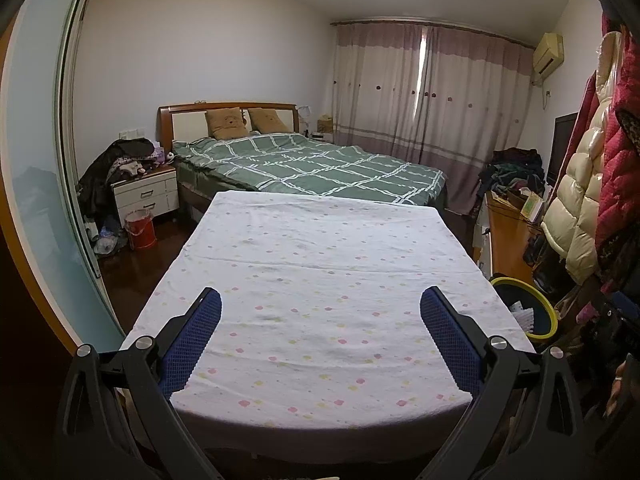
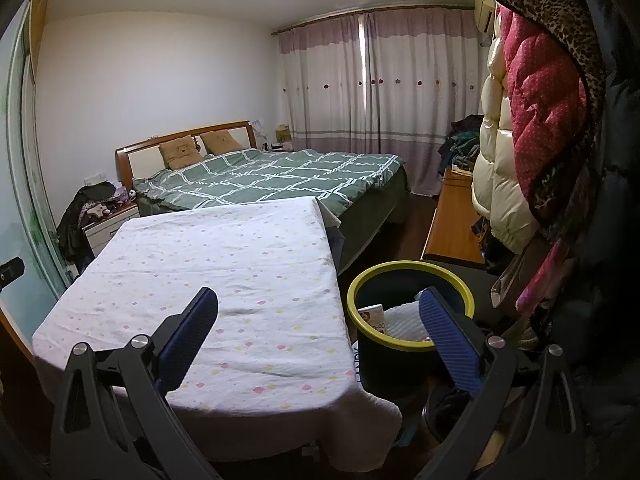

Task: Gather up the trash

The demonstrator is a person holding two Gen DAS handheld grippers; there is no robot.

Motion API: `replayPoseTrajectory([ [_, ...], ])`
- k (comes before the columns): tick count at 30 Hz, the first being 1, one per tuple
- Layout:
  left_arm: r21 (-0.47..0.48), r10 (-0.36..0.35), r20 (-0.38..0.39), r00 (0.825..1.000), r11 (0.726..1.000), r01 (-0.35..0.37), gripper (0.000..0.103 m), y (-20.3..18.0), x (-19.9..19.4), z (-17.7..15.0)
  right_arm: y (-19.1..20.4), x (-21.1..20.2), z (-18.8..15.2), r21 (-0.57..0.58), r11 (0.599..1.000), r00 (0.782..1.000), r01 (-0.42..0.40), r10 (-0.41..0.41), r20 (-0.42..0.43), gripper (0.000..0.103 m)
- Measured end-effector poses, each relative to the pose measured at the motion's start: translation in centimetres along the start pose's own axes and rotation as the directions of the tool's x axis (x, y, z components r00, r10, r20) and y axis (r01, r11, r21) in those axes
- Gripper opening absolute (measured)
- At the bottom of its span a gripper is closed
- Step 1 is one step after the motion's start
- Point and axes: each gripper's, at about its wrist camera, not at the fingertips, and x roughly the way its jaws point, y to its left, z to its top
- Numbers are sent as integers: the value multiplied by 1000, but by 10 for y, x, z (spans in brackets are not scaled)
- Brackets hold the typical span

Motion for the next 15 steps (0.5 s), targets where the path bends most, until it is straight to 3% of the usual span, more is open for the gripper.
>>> replayPoseTrajectory([
  [15,5,4,-3,1000,1000,-4,98,-4,0,-2,-2,1,-1,4,1000,1000,-1,1,-8,96],
])
